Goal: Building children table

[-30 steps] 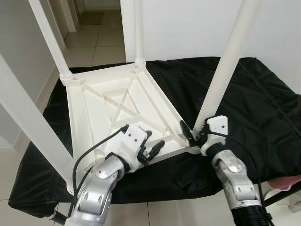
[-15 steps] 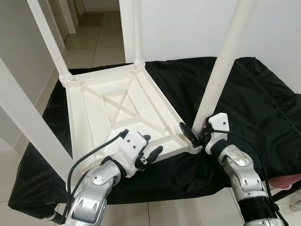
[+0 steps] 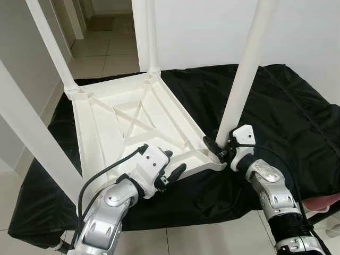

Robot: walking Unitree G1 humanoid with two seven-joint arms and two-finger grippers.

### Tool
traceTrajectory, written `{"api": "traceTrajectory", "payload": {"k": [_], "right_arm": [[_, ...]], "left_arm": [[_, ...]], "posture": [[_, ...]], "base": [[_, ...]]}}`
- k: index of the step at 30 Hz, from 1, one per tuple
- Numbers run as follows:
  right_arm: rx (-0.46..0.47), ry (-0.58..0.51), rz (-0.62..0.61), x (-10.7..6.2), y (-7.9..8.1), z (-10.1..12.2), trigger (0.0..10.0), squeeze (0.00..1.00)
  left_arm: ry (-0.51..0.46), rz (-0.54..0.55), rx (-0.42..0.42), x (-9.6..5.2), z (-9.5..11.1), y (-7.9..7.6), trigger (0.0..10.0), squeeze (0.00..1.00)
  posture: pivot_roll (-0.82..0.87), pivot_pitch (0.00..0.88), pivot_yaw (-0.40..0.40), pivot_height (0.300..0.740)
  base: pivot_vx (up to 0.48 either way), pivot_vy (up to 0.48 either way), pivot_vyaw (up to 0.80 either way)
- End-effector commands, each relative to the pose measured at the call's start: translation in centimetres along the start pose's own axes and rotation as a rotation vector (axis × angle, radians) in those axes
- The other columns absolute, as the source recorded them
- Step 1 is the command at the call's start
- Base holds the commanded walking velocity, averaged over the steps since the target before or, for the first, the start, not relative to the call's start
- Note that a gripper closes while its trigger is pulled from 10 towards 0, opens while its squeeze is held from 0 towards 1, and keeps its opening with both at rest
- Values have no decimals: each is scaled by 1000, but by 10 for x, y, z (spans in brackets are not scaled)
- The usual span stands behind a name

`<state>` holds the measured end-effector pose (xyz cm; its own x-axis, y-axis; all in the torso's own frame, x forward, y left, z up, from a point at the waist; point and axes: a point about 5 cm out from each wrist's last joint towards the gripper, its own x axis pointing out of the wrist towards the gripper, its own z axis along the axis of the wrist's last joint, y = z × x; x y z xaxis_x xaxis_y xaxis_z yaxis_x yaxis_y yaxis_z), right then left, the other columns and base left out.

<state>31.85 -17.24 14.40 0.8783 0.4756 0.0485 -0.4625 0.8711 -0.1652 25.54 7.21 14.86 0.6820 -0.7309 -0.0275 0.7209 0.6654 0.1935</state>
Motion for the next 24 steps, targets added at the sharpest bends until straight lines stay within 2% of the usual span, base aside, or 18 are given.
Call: {"api": "traceTrajectory", "payload": {"k": [1, 3, 7, 9, 11, 14, 15, 18, 24], "right_arm": [[16, 45, -41, -1, 4, -8, 10000, 0], [16, 45, -41, -1, 4, -8, 10000, 0], [52, 49, -177, -1, 16, -8, 10000, 0], [52, 49, -177, -1, 16, -8, 10000, 0], [113, 50, -239, -2, 28, -9, 10000, 0], [168, 62, -334, -4, 45, -13, 10000, 0], [168, 62, -334, -4, 45, -13, 10000, 0], [204, 77, -459, -3, 56, -16, 10000, 0], [227, 73, -531, -1, 66, -12, 10000, 0]], "left_arm": [[11, 77, 13, 2, -2, 5, 10000, 0], [11, 77, 13, 2, -2, 5, 10000, 0], [29, 124, 55, 7, -5, 9, 10000, 0], [29, 124, 55, 7, -5, 9, 10000, 0], [42, 141, 58, 9, -9, 10, 10000, 0], [71, 163, 24, 12, -12, 11, 10000, 0], [71, 163, 24, 12, -12, 11, 10000, 0], [79, 163, -8, 13, -13, 11, 10000, 0], [65, 157, -16, 11, -12, 12, 10000, 0]], "posture": [[-37, 17, 48, 740], [-37, 17, 48, 740], [-39, 12, 32, 740], [-39, 12, 32, 740], [-39, 8, 27, 740], [-45, 4, 31, 740], [-45, 4, 31, 740], [-47, 1, 40, 740], [-40, 6, 41, 740]], "base": [[0, 0, 0], [0, 0, 0], [0, 0, 0], [0, 0, 0], [0, 0, 0], [0, 0, 0], [0, 0, 0], [0, 0, 0], [0, 0, 0]]}}
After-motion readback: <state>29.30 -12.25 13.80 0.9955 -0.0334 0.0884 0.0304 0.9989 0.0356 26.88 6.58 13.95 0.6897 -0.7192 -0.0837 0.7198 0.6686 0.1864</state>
